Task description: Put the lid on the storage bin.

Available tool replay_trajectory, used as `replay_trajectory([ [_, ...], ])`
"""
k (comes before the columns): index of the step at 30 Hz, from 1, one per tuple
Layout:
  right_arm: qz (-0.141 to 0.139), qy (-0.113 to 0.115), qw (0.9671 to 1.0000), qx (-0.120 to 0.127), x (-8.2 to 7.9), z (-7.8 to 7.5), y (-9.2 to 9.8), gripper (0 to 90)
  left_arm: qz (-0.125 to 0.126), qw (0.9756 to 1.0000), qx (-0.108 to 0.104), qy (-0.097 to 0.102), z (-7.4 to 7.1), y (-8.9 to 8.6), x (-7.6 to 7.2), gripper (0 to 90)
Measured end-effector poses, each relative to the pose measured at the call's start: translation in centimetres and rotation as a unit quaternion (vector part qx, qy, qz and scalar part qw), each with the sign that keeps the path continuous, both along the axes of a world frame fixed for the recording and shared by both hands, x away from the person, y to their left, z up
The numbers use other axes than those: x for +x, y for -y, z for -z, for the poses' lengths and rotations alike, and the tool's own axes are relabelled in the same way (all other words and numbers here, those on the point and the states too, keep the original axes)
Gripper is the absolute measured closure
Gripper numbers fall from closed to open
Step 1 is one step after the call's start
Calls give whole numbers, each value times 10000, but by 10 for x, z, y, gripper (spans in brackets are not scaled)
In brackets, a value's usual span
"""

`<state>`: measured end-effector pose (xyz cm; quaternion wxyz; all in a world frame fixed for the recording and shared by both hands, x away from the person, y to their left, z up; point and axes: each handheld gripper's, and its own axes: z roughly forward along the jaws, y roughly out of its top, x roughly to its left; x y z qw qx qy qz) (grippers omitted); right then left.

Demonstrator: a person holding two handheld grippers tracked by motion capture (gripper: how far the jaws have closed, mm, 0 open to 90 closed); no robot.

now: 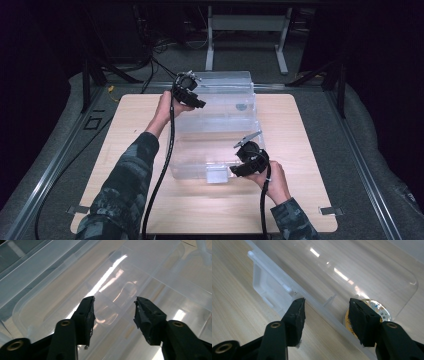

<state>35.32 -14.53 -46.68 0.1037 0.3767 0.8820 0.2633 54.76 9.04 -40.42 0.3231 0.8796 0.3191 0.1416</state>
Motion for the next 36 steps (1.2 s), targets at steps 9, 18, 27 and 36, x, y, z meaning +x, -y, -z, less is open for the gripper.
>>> replay_trajectory([
  [9,-64,211,9996,-169,-1,4,-2,501,184,9995,150,228,2,7,-8,683],
  [18,38,163,9997,184,0,12,0,520,289,9986,388,228,0,12,-10,754],
  [27,172,291,9993,163,-3,14,-2,506,290,9981,479,262,-3,16,-15,770],
  [36,236,397,9988,169,-5,15,-3,494,316,9975,517,373,-8,18,-23,781],
])
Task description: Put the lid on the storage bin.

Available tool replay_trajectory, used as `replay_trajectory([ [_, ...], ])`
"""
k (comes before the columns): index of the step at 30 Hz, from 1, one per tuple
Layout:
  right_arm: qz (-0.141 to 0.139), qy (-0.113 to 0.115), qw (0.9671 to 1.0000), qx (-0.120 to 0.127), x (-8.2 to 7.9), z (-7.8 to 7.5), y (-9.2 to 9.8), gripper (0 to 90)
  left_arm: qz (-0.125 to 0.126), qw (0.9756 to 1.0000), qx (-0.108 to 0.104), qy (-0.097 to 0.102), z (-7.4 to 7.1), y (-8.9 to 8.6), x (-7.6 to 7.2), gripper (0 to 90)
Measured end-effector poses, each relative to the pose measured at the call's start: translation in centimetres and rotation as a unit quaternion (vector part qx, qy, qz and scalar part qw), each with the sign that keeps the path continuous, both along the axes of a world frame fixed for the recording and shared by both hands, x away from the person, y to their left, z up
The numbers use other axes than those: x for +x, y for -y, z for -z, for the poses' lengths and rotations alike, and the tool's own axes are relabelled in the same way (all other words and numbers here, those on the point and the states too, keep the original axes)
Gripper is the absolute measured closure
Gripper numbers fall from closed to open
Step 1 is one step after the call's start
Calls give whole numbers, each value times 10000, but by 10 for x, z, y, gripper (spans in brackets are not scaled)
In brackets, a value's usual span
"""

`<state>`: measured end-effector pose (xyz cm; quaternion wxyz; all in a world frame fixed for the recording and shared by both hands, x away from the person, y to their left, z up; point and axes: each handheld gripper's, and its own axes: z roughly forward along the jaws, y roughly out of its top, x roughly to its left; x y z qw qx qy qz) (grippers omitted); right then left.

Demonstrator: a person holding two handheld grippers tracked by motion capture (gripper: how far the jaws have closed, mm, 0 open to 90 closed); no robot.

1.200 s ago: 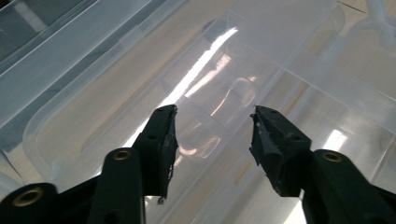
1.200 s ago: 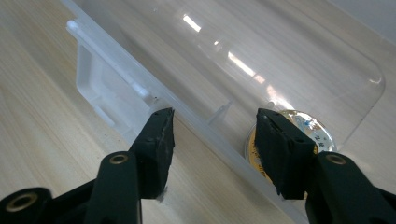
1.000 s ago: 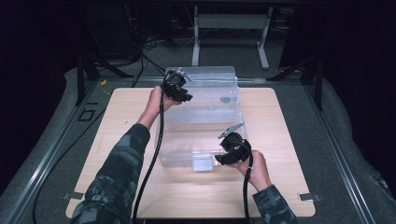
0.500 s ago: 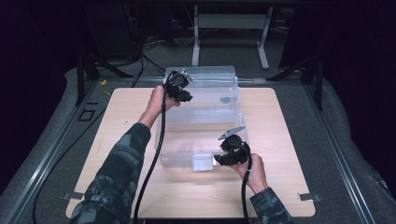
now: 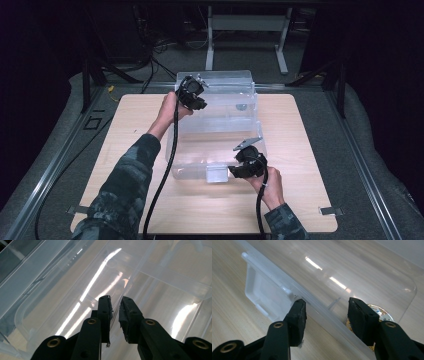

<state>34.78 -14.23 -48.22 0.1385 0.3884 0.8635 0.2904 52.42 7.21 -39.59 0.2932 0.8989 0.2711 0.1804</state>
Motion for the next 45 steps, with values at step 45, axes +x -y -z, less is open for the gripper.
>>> replay_trajectory([
  [45,142,123,9998,75,0,2,-4,485,337,9975,-225,583,-19,-6,-59,801],
])
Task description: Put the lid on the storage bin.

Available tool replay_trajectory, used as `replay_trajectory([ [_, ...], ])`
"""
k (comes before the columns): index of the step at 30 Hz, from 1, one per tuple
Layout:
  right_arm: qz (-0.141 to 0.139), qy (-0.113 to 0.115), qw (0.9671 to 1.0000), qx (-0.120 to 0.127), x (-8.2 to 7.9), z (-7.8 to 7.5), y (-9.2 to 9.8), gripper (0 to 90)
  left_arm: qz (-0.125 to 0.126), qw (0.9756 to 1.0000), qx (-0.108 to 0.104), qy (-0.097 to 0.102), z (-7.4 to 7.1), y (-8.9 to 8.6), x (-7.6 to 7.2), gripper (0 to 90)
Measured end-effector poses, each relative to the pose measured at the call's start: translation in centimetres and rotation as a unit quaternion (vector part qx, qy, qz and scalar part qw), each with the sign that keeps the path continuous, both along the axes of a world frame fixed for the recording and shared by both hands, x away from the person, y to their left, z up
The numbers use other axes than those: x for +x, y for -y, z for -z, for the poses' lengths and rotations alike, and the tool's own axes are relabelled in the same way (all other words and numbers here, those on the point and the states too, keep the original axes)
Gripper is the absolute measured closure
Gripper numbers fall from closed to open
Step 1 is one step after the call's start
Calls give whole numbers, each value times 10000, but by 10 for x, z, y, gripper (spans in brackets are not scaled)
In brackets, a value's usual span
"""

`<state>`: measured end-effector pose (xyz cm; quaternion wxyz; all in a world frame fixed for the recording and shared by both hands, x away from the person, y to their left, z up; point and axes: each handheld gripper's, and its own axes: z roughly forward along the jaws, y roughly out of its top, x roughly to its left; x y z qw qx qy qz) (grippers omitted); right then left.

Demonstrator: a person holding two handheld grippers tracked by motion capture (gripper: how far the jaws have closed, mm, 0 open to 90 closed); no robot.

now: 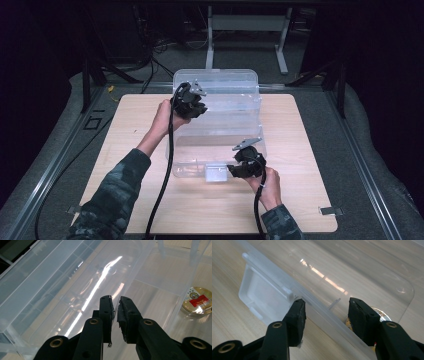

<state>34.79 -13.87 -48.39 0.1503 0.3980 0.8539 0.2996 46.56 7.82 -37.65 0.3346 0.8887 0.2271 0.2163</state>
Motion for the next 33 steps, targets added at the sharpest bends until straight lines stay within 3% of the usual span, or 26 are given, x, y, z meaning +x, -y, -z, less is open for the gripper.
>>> replay_trajectory([
  [15,130,-8,9999,-9,15,0,1,485,-13,9999,-134,66,1,1,-4,798],
  [24,179,-44,9998,7,24,0,3,484,-51,9998,-72,170,0,5,-9,795],
  [33,180,-59,9998,-33,34,-1,6,484,-98,9997,-169,143,2,5,-10,794],
])
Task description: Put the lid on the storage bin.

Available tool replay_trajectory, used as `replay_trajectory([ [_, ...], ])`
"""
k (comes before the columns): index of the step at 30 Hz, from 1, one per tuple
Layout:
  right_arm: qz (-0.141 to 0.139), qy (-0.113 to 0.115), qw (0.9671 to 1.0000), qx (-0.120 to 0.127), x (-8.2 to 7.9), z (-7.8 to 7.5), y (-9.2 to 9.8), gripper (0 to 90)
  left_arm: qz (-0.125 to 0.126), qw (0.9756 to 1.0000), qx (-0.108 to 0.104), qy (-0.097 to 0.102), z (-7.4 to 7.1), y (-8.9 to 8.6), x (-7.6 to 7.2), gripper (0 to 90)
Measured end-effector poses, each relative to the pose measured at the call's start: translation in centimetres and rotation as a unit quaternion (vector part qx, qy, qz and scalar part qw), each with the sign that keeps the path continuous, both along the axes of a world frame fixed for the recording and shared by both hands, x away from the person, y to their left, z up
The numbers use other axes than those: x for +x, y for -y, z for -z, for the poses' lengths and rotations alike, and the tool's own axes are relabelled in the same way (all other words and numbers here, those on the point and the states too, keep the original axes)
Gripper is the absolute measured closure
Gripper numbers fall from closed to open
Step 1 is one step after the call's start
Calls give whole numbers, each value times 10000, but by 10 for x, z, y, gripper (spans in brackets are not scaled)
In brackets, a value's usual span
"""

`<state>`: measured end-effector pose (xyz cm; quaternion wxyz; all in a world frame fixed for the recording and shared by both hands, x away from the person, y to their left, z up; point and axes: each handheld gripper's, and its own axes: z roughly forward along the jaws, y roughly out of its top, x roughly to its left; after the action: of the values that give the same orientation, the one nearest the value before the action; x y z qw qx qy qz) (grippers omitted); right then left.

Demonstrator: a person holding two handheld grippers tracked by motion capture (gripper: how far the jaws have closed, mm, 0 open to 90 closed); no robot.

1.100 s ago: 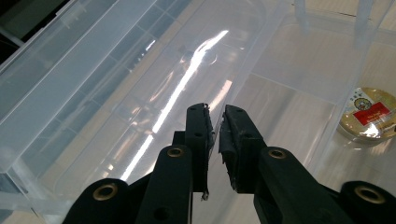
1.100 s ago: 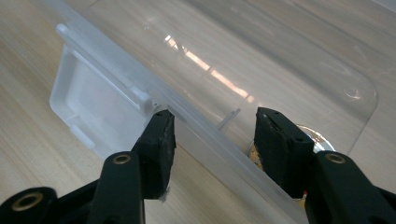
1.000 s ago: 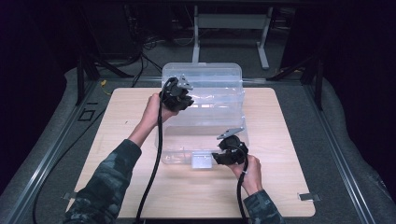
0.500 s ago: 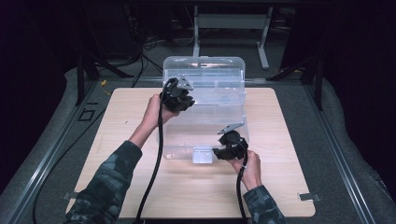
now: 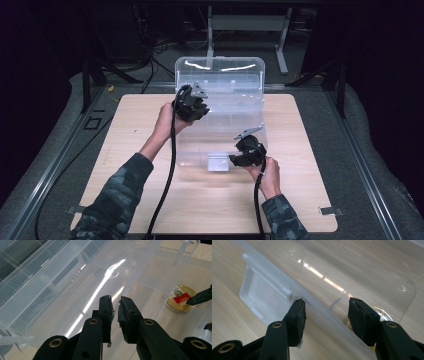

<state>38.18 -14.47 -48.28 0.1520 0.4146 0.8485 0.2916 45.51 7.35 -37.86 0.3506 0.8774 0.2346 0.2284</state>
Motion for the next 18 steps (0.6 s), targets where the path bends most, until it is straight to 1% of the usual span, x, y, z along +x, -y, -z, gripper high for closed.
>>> replay_trajectory([
  [2,-16,-1,10000,-1,3,0,1,484,-15,10000,7,7,0,0,-1,794],
  [6,-19,-18,10000,-6,8,0,2,483,-23,10000,-55,-3,2,0,-1,794],
  [7,-39,-20,10000,27,9,0,3,483,-26,10000,-53,-2,2,0,-1,794],
  [10,12,-51,10000,-5,11,-1,3,483,-35,10000,-64,5,3,1,-2,791],
  [16,-6,-76,10000,2,16,-1,4,483,-72,9999,-106,-1,5,2,-4,791],
  [18,17,-97,10000,-1,18,-1,4,482,-82,9999,-95,47,6,2,-4,789],
])
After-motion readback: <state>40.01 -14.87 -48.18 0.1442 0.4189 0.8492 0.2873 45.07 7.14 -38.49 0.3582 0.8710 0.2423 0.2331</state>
